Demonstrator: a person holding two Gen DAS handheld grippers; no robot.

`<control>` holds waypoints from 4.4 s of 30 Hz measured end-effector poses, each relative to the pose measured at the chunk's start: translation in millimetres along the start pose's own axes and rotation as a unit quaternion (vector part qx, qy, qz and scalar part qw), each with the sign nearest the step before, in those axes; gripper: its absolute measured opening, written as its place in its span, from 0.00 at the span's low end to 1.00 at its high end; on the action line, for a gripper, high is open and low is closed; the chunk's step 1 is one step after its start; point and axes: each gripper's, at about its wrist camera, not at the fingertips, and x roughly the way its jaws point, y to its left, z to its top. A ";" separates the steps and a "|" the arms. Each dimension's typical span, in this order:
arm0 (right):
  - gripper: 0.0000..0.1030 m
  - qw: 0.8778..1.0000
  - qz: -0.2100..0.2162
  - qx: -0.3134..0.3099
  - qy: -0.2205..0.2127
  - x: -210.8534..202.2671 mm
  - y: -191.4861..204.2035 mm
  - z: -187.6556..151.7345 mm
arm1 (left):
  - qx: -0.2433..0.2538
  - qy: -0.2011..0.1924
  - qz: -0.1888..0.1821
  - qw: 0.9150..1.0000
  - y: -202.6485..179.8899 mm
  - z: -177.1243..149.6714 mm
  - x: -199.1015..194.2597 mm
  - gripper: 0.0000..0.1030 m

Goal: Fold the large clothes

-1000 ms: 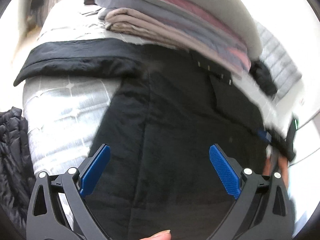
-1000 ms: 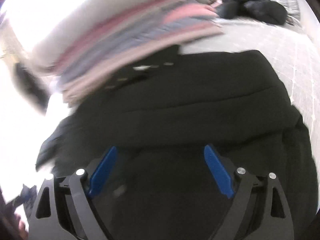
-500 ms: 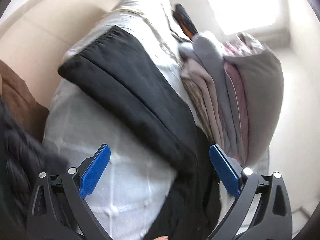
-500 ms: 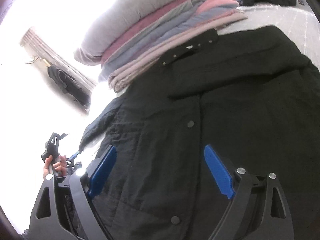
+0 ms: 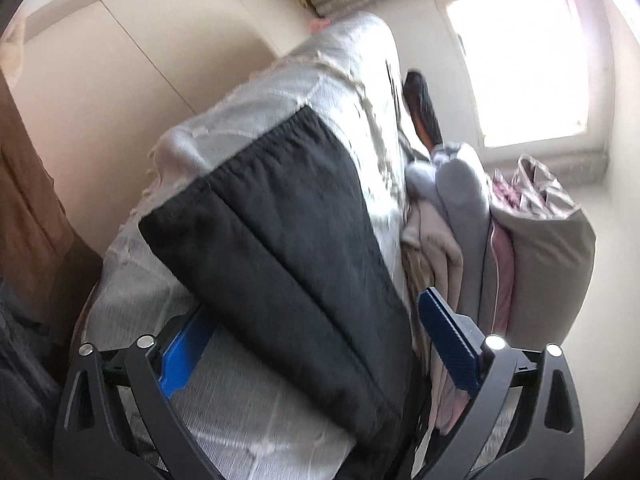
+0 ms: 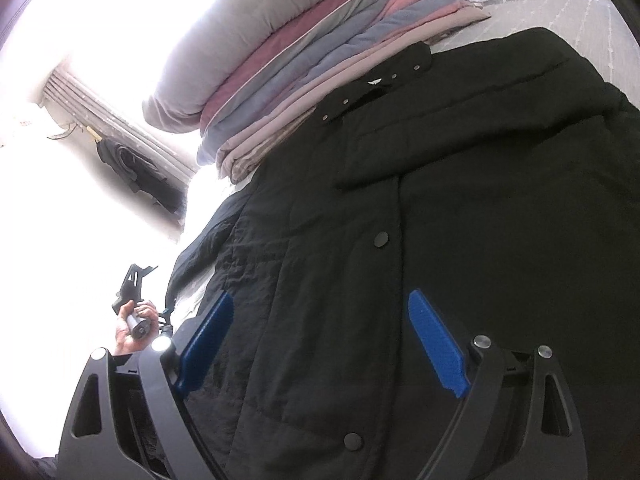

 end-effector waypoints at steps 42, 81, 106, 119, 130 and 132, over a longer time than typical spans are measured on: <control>0.83 0.975 0.108 0.174 -0.087 -72.2 -67.4 24.3 | 0.650 0.233 -0.042 0.723 -237.4 -514.7 84.4 0.63; 0.85 0.985 -0.075 0.139 -0.075 -212.6 -151.2 -26.9 | 0.464 0.300 0.041 0.832 -30.3 -214.4 -157.8 0.86; 0.51 0.969 0.013 0.241 0.047 -219.3 -234.4 -117.8 | 0.421 0.407 0.051 0.809 35.6 -265.4 -161.1 0.86; 0.12 0.974 0.061 0.217 0.022 -230.1 -219.8 -118.9 | 0.430 0.381 0.038 0.818 21.7 -271.1 -168.1 0.15; 0.17 0.969 0.077 0.234 0.033 -219.9 -232.1 -126.3 | 0.383 0.410 0.035 0.827 30.9 -271.2 -154.4 0.56; 0.13 0.970 0.080 0.229 0.027 -224.1 -230.3 -125.7 | 0.417 0.391 0.049 0.819 26.6 -276.3 -157.1 0.23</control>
